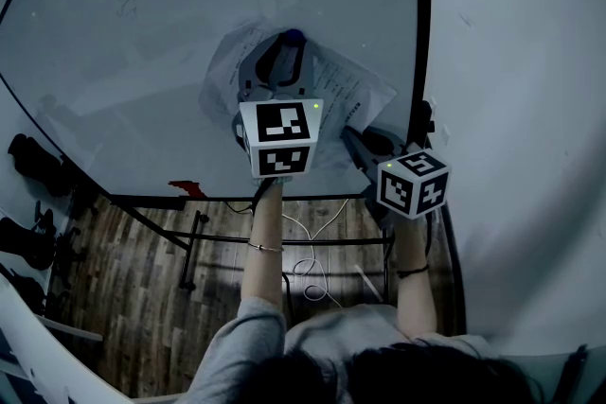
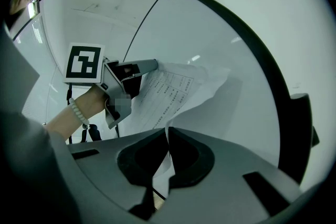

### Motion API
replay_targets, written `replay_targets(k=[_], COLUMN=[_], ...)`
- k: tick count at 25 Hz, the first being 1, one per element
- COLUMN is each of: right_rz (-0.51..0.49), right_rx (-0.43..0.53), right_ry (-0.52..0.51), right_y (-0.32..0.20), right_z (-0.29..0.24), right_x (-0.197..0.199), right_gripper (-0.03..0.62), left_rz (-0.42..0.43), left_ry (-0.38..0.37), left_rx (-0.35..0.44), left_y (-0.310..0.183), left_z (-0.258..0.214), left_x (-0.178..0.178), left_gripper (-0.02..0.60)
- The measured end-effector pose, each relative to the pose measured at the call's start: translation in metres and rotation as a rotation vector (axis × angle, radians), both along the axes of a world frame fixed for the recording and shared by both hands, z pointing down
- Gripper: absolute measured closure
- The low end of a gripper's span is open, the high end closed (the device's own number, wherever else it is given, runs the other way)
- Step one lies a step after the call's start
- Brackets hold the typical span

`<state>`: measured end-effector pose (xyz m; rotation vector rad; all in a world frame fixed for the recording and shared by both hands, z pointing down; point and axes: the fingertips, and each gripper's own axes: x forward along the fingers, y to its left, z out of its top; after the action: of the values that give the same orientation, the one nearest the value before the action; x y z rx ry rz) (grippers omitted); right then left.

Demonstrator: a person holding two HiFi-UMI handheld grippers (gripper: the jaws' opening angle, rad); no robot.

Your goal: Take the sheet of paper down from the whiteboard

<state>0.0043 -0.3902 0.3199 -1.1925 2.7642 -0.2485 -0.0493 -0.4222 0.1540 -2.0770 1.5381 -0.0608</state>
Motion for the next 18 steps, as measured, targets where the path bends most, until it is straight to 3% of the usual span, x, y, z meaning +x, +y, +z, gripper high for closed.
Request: replay_targets(k=[18], right_rz=[-0.051], right_rx=[-0.055], right_ry=[-0.023], right_y=[-0.001], right_z=[0.007], right_x=[-0.011], right_gripper=[0.594], left_rz=[0.005], left_ry=[0.006], left_rx=[-0.007], left_y=[0.001], left_z=[-0.008], left_x=[0.008], left_gripper=[0.456])
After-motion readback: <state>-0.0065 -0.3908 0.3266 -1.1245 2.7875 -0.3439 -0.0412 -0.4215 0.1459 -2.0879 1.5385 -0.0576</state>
